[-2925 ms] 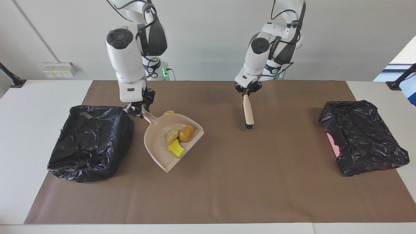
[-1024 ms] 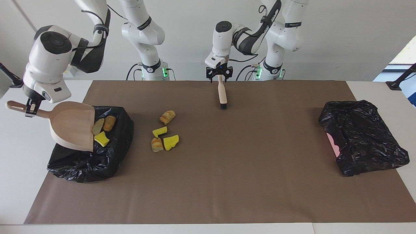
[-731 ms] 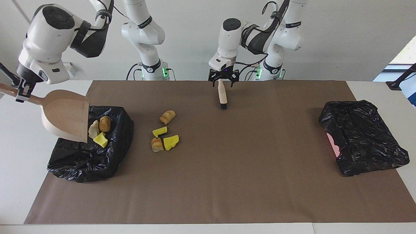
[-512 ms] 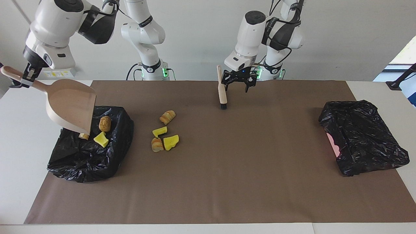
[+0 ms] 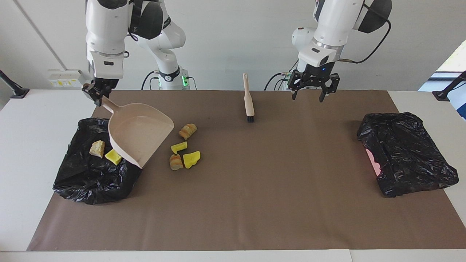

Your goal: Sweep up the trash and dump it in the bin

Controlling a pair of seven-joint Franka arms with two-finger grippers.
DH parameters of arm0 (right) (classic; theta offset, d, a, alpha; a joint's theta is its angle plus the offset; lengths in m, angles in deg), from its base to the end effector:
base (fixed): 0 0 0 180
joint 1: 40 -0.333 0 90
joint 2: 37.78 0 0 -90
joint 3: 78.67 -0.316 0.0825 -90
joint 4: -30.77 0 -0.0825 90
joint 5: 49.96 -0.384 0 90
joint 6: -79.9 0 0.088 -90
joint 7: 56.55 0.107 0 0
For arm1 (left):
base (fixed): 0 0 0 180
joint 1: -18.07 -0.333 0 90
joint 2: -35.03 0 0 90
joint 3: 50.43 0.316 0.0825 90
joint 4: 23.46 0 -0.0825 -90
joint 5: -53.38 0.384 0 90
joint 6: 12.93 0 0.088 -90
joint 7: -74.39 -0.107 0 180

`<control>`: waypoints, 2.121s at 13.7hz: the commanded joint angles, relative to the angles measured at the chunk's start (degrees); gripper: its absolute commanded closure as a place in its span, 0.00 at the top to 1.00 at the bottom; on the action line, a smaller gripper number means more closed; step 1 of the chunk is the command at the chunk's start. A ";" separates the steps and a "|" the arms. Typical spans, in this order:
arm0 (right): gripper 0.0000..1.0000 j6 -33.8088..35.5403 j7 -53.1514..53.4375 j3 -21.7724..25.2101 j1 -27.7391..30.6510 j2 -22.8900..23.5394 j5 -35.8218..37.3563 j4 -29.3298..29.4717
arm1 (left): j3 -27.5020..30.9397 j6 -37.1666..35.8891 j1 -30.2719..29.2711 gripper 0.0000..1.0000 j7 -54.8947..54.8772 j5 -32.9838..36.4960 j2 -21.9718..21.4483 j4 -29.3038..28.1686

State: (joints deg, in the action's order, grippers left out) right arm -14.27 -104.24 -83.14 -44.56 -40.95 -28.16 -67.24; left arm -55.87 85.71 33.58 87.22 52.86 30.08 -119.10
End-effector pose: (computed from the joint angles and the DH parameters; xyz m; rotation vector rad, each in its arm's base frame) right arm 0.5408 0.0493 0.6021 2.4236 1.3558 -0.1942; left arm 0.5050 -0.1967 0.6388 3.0861 -0.2182 0.2047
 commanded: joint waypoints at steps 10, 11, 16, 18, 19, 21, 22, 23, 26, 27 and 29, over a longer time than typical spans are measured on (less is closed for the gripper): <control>0.00 -11.11 67.68 0.25 -21.18 18.09 -21.27 4.40 | -0.09 -10.92 -8.73 1.00 -10.28 0.52 4.87 13.47; 0.00 -12.95 72.51 0.25 -23.02 20.72 -21.19 5.71 | -0.18 -10.92 -9.52 1.00 -11.33 0.43 4.69 13.21; 0.00 -21.92 89.68 0.16 -29.10 33.92 -22.77 15.38 | -0.09 -11.53 -11.64 1.00 -15.73 0.25 4.43 12.59; 0.00 -25.26 90.31 0.16 -29.63 34.37 -24.52 14.87 | -0.09 -11.36 -11.64 1.00 -15.73 0.25 4.16 12.32; 0.00 -26.67 90.40 0.16 -30.24 34.72 -25.05 14.43 | 0.52 -11.53 -11.03 1.00 -15.73 0.25 4.08 12.06; 0.00 -29.84 90.14 0.25 -31.13 35.25 -25.58 12.24 | 3.41 -11.44 -8.23 1.00 -15.73 0.34 3.90 12.06; 0.08 -29.93 90.05 0.16 -30.69 35.60 -25.49 11.97 | 4.21 -11.44 -7.77 1.00 -15.73 0.34 3.81 12.06; 0.24 -29.94 89.88 0.16 -30.69 35.52 -25.67 11.70 | 4.30 -11.44 -7.33 1.00 -15.73 0.34 3.72 12.06; 1.00 -28.71 89.09 0.16 -31.48 33.33 -24.61 9.34 | 4.65 -11.71 -6.63 1.00 -15.56 0.34 3.46 11.62; 1.00 -27.23 88.91 0.16 -31.22 30.97 -24.61 8.02 | 4.65 -11.62 -6.63 1.00 -15.38 0.34 2.85 10.84; 1.00 -21.00 86.20 0.16 -30.78 26.74 -24.88 6.87 | 4.74 -11.71 -7.06 1.00 -15.56 0.34 2.93 10.66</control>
State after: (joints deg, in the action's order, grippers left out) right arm -39.42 -15.19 -83.21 -75.79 -7.67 -52.21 -55.95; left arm -52.36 74.82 25.63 72.05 52.87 34.07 -107.55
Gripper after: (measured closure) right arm 0.167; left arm 0.000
